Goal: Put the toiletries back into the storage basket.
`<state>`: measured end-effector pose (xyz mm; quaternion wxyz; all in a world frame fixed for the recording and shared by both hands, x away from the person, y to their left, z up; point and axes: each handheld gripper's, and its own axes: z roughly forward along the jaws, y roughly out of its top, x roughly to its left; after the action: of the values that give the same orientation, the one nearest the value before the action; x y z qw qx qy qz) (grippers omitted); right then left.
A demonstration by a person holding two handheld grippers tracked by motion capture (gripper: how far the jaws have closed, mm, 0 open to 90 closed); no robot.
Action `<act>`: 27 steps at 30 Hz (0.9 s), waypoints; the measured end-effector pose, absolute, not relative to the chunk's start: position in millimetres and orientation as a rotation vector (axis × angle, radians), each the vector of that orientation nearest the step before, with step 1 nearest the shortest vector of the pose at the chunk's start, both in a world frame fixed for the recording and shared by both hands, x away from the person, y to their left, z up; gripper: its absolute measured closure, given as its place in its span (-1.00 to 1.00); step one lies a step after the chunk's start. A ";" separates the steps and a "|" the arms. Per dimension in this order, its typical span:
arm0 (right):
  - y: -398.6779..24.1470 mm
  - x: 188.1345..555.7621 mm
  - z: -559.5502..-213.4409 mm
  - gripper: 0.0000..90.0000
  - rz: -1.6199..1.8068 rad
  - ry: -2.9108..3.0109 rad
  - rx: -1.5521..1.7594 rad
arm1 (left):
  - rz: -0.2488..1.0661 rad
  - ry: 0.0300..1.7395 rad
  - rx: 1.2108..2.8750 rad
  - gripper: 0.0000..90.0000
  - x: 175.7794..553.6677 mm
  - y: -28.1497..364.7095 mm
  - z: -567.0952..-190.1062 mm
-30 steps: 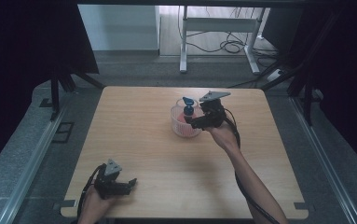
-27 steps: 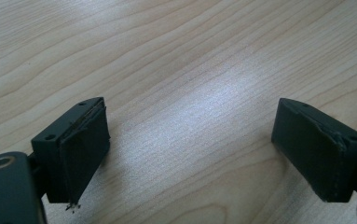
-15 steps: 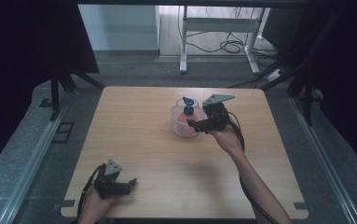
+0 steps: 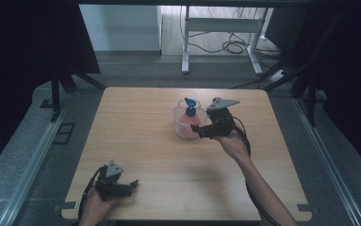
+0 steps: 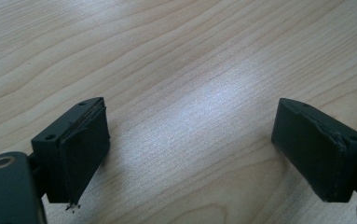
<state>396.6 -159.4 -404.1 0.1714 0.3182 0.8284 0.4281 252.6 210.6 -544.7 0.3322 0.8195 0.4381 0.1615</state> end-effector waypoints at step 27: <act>-183.4 372.3 -410.3 -0.72 1.230 2.339 0.904 | 0.423 1.146 2.141 -0.76 252.6 210.5 -544.7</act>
<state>372.3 -183.4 -410.3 0.1733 0.3186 0.8249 0.4336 252.6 210.5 -544.7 0.3320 0.8194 0.4384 0.1618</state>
